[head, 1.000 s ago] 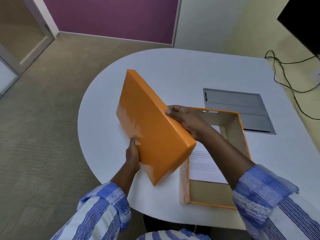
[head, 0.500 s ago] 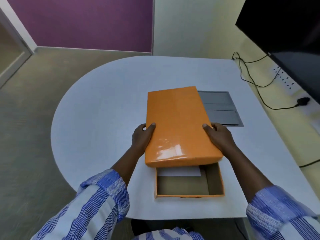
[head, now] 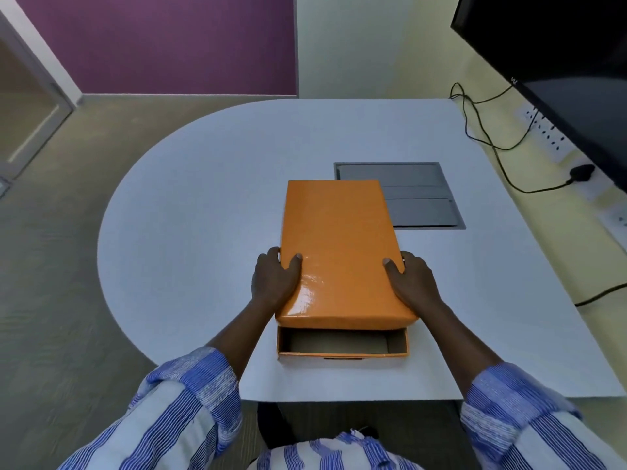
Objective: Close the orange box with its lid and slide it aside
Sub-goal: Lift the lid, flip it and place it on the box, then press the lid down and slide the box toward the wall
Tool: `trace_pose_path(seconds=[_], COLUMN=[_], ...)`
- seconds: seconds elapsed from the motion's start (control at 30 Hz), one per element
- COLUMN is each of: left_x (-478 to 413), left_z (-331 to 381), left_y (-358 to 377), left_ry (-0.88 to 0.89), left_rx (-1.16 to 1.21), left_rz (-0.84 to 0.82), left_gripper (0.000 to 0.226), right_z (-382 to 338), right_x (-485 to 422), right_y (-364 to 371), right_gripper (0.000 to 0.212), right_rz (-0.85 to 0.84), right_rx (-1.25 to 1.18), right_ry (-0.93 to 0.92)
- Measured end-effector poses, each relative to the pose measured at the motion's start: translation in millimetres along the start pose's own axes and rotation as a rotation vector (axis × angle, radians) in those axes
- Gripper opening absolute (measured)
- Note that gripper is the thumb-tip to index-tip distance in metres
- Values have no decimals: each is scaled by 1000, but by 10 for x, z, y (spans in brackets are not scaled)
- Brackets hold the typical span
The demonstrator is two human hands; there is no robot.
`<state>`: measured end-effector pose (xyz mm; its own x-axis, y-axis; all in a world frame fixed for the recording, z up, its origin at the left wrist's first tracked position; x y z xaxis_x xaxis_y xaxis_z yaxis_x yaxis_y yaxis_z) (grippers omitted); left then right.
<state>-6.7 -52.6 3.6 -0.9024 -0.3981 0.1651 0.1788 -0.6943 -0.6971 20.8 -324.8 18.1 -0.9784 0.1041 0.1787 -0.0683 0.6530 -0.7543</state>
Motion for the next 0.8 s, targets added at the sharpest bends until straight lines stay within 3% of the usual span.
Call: trace_pose_path(seconds=[0.23, 0.4, 0.63, 0.8], left_x=[294, 494, 812, 942], left_z=[-37, -109, -102, -159], left_y=[97, 161, 317, 427], left_ry=[-16, -47, -36, 26], left_rx=[-140, -243, -398, -463], left_rz=[46, 33, 59, 78], left_gripper=[61, 71, 97, 96], right_z=[169, 261, 307, 423], right_x=[223, 432, 662, 729], right_y=[55, 135, 329, 485], right_gripper=[53, 61, 92, 91], right_rz=[-33, -47, -27, 20], right_rx=[56, 88, 164, 247], right_ry=[32, 37, -7, -71])
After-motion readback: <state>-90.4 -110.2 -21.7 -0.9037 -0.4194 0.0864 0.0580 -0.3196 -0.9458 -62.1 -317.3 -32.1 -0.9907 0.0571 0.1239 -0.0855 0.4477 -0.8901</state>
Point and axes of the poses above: each hand's wrist, its own x-axis away from the middle knuckle, its own y-axis out of the palm, z = x × y, the point moved 1 cm from there along -x, towards the middle knuckle, and after that the axes turned 2 degrees about z, right-handed, at the moved point
